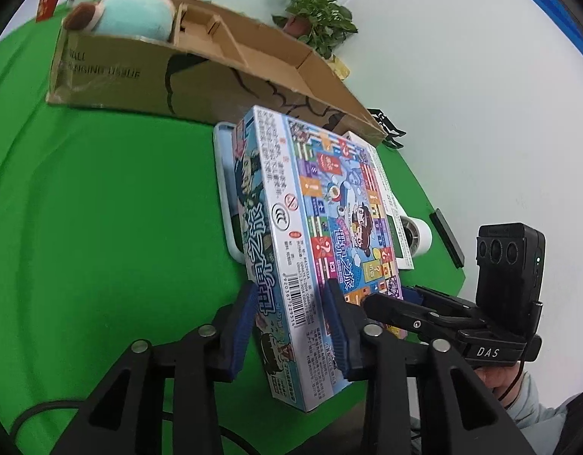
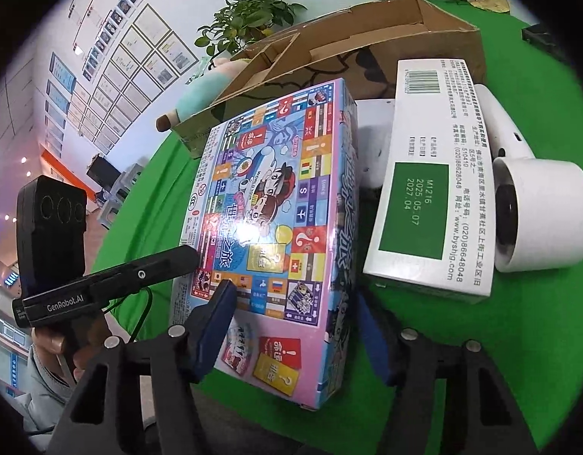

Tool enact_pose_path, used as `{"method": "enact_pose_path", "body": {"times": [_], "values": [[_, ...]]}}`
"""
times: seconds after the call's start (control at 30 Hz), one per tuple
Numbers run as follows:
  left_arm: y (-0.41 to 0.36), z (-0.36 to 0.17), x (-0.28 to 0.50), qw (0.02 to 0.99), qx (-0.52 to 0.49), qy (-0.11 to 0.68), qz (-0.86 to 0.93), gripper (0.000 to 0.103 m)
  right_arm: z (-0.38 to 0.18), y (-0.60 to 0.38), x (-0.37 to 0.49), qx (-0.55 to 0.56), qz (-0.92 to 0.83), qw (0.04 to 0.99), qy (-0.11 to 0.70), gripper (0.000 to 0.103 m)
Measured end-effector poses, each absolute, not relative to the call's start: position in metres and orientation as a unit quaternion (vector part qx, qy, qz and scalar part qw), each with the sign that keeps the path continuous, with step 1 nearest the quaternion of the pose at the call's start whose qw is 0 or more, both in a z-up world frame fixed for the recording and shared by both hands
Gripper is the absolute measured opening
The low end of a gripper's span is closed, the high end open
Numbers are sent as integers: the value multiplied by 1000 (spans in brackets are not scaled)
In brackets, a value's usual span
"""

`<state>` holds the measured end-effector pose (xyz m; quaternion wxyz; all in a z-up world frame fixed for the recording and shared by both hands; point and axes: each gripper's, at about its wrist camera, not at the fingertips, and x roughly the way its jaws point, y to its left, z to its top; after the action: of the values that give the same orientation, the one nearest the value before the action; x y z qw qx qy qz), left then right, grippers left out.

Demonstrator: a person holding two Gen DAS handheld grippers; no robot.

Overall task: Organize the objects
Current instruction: 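Lift the board-game box and carry it toward the large box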

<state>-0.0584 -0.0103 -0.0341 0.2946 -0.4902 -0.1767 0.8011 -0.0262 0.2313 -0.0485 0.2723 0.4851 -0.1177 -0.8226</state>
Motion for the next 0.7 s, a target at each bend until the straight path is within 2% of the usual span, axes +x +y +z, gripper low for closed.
{"method": "enact_pose_path", "body": {"times": [0.1,0.47,0.7], "values": [[-7,-39,-58,295,-497,-178,797,46,-49,233,-27,485,-821,275,-119,61],[-5,-33,-52,281,-493,-165,807,44,-45,230,-21,471,-832,270,-111,61],[-10,2,-45,263,-449,-148,841,44,-28,219,-18,437,-848,282,-106,60]]}}
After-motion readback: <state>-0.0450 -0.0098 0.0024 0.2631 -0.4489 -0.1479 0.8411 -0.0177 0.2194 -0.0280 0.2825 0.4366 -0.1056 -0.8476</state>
